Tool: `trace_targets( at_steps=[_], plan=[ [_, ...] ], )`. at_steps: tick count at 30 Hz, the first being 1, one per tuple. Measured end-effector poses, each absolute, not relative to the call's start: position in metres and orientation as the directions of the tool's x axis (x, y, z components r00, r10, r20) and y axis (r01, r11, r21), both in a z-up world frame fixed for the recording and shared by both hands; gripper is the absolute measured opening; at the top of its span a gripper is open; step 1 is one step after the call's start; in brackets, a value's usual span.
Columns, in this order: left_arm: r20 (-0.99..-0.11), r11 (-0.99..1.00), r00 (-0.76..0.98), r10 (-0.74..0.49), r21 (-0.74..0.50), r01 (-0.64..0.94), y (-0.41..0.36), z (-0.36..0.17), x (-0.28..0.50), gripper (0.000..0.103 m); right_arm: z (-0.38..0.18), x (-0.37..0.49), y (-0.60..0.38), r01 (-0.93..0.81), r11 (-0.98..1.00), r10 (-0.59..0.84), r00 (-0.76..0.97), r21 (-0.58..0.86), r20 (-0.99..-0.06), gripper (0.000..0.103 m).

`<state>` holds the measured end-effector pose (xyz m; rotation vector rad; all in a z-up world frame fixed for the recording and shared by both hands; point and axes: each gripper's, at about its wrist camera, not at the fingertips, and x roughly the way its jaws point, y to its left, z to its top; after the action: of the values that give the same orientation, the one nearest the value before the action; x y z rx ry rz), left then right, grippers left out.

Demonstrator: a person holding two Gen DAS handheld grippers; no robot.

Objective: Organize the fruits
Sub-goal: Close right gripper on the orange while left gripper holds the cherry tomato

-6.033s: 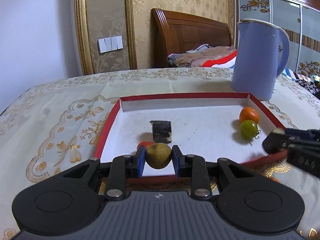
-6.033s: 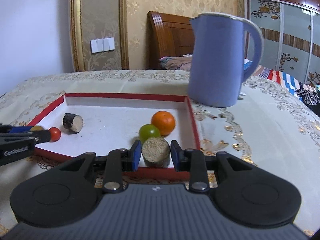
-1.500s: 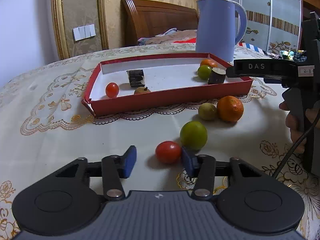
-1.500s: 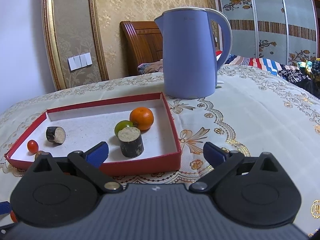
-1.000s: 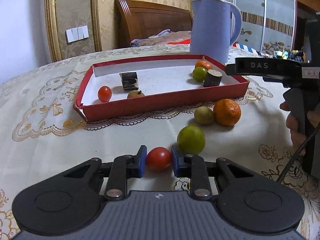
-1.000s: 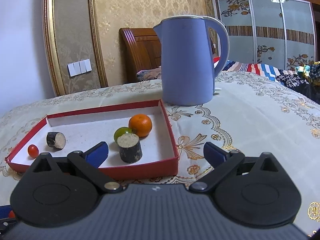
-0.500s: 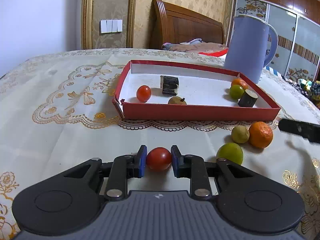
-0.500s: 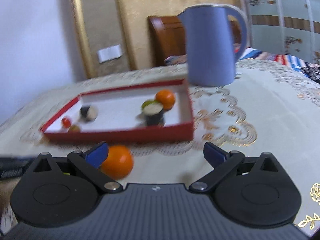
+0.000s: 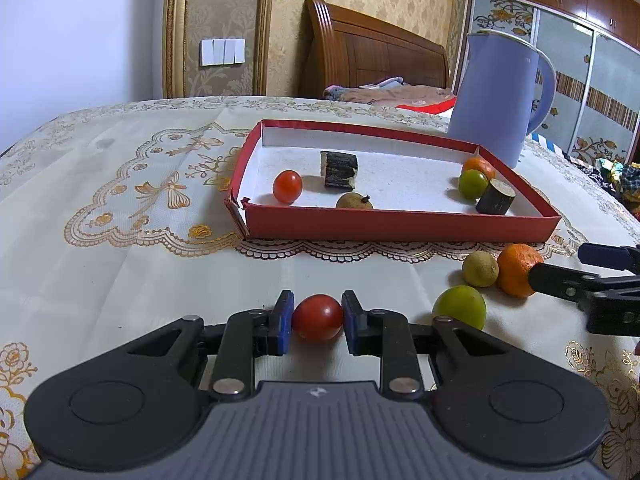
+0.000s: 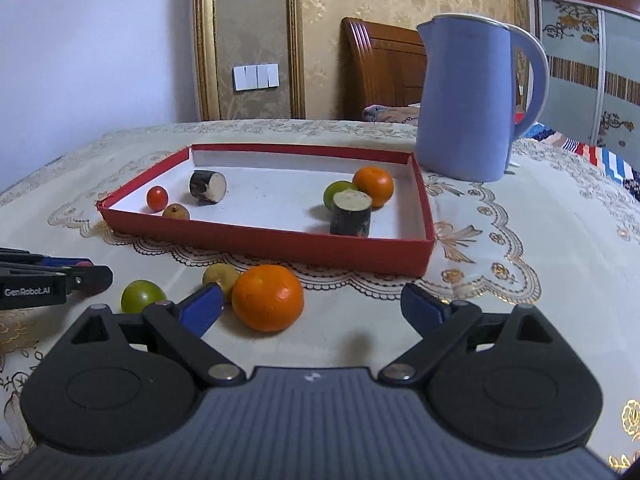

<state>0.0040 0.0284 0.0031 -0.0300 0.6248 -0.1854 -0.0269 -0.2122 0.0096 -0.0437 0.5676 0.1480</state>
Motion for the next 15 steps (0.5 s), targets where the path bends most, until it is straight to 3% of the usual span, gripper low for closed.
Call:
trace_targets(
  at_steps=[3, 9, 13, 15],
  plan=[
    [-0.578, 0.983, 0.795, -0.183, -0.086, 0.163, 0.028, 0.003, 0.004, 0.025, 0.005, -0.018, -0.205, -0.151, 0.988, 0.107, 0.806, -0.028, -0.582, 0.085],
    [-0.578, 0.983, 0.795, -0.183, -0.086, 0.164, 0.029, 0.003, 0.004, 0.025, 0.004, -0.012, -0.202, -0.167, 0.986, 0.14, 0.798, 0.009, -0.586, 0.072],
    [-0.579, 0.983, 0.795, -0.182, -0.084, 0.164, 0.029, 0.003, 0.004, 0.025, 0.003, -0.013, -0.199, -0.193, 0.981, 0.17, 0.796, 0.023, -0.581, 0.047],
    [-0.578, 0.983, 0.795, -0.183, -0.086, 0.164, 0.029, 0.003, 0.004, 0.025, 0.003, -0.014, -0.199, -0.205, 0.978, 0.19, 0.791, 0.04, -0.581, 0.041]
  ],
)
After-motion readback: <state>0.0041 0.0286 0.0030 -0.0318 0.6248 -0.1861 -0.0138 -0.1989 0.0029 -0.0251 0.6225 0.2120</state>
